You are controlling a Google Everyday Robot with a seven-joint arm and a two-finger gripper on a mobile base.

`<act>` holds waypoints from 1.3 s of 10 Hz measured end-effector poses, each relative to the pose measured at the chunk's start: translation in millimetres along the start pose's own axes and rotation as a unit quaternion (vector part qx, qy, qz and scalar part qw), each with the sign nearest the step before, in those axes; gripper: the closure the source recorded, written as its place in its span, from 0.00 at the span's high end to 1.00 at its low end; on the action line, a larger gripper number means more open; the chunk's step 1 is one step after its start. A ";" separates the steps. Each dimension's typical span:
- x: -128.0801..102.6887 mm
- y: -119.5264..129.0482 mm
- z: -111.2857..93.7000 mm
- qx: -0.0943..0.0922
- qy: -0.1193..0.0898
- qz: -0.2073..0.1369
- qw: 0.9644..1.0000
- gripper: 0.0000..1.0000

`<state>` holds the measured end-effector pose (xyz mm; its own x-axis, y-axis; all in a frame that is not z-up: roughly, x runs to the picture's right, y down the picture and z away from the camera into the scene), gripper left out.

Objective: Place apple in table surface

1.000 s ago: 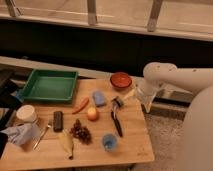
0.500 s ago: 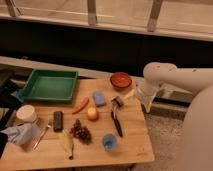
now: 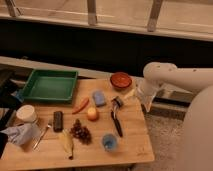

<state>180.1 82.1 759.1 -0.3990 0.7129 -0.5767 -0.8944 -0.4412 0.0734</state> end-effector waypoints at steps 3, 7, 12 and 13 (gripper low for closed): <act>-4.6 29.4 2.9 0.018 -0.001 -0.045 0.999 0.80; 17.1 108.3 27.9 0.013 0.022 -0.115 0.993 0.80; 83.3 197.2 68.2 -0.011 0.071 -0.198 0.978 0.80; 91.7 204.0 74.9 -0.015 0.079 -0.207 0.975 0.80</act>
<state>-54.1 98.4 782.2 0.0329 0.7419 -0.6696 -0.9649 -0.1511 -0.2148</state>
